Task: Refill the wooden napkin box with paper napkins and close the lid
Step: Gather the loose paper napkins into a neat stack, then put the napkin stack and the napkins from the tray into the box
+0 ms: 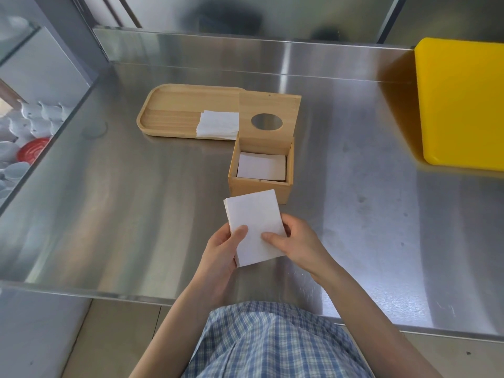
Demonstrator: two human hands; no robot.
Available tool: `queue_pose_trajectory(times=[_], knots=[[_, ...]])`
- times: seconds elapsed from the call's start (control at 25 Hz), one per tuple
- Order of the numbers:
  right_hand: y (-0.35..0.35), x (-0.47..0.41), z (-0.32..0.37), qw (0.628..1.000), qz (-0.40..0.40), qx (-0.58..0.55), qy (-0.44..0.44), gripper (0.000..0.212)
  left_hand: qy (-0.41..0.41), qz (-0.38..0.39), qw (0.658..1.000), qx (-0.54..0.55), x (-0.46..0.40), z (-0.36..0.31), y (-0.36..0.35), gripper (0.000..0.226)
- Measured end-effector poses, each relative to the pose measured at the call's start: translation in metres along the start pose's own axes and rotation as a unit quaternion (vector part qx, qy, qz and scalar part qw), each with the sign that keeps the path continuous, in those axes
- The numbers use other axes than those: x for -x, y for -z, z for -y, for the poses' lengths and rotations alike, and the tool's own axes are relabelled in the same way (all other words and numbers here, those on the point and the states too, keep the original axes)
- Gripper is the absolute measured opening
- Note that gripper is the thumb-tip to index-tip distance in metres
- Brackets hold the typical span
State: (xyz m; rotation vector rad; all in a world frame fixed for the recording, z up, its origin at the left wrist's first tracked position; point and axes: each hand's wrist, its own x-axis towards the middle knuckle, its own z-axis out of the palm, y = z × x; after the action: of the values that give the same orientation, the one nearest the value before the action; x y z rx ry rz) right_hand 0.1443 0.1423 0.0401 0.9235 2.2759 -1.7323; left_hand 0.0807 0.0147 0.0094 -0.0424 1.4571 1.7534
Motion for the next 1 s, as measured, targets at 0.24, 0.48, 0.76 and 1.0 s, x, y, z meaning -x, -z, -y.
queue_pose_trajectory(times=[0.24,0.48,0.76,1.0], knots=[[0.001,0.002,0.001,0.998,-0.045,-0.044,0.006,0.030,-0.024,-0.018,0.999,0.029,0.001,-0.013,0.005,0.021],[-0.005,0.009,0.006,0.991,0.004,-0.125,-0.055,0.041,-0.034,-0.003,0.994,0.108,0.006,-0.028,-0.001,0.023],[-0.013,0.009,0.014,0.982,0.029,-0.181,-0.054,0.033,-0.037,0.031,0.992,0.118,0.007,-0.038,0.002,0.024],[-0.002,-0.001,0.023,0.987,-0.028,-0.157,-0.024,0.031,-0.029,0.011,0.996,0.081,-0.008,-0.057,0.019,0.016]])
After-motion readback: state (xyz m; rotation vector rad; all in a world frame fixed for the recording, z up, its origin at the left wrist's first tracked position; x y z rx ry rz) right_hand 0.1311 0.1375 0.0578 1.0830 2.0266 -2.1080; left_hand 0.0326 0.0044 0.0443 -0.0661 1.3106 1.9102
